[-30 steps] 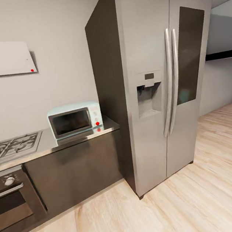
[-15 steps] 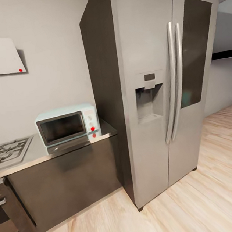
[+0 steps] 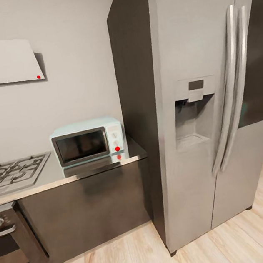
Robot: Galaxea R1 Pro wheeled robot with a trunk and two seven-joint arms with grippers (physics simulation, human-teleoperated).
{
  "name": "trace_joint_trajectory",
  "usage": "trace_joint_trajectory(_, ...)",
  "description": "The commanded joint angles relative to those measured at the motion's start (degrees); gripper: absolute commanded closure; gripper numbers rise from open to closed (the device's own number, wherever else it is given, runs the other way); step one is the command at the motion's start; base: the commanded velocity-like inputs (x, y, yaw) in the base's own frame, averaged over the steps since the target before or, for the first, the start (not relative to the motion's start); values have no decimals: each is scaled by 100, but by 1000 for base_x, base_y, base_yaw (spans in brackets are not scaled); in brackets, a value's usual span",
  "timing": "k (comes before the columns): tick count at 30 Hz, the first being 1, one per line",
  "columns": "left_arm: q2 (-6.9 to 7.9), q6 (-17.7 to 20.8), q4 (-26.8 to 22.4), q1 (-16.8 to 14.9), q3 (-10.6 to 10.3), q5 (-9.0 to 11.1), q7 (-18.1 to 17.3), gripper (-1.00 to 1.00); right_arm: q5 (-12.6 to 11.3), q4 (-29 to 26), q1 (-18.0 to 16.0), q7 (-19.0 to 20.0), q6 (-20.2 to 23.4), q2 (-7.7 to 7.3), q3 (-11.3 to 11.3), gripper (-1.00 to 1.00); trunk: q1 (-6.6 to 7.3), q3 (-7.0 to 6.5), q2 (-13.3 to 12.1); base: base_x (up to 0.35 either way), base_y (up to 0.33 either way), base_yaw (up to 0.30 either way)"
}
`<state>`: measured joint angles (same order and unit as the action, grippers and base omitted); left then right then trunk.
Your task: In the kitchen, take the popcorn bag from the countertop, put it into the microwave, and heat it until the popcorn is cooked so the cooked popcorn ends up inside the bag.
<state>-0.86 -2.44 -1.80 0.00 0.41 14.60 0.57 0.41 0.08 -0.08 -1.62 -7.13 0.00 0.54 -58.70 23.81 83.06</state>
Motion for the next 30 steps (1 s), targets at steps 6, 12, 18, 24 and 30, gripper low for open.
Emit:
trace_joint_trajectory(6, -2, -11, -4, 0, 3, 25, 7, -100, 3, 1, -1, -14, -12, 0, -1, -100, -3, 5, 2, 190, -2, 268)
trace_joint_trajectory(12, -2, -13, -4, 0, 3, 25, 5, -100, 5, 1, -1, -14, -8, 0, -1, -100, -3, 5, 2, 16, 0, 268)
trace_joint_trajectory(18, -2, -19, -4, 0, 3, 24, 4, -100, 7, 1, -1, -14, -8, 0, -1, -100, -3, 5, 2, 0, 0, 268)
trace_joint_trajectory(24, -8, -26, -7, 0, 3, 25, 4, -100, 8, 1, -1, -14, -8, -7, -1, -100, -3, 5, 2, 0, 0, 268)
trace_joint_trajectory(30, -19, -28, -12, 0, 3, 25, 4, -100, 7, 1, -1, -14, -8, -9, -5, -100, -3, 5, 2, 0, 0, 268)
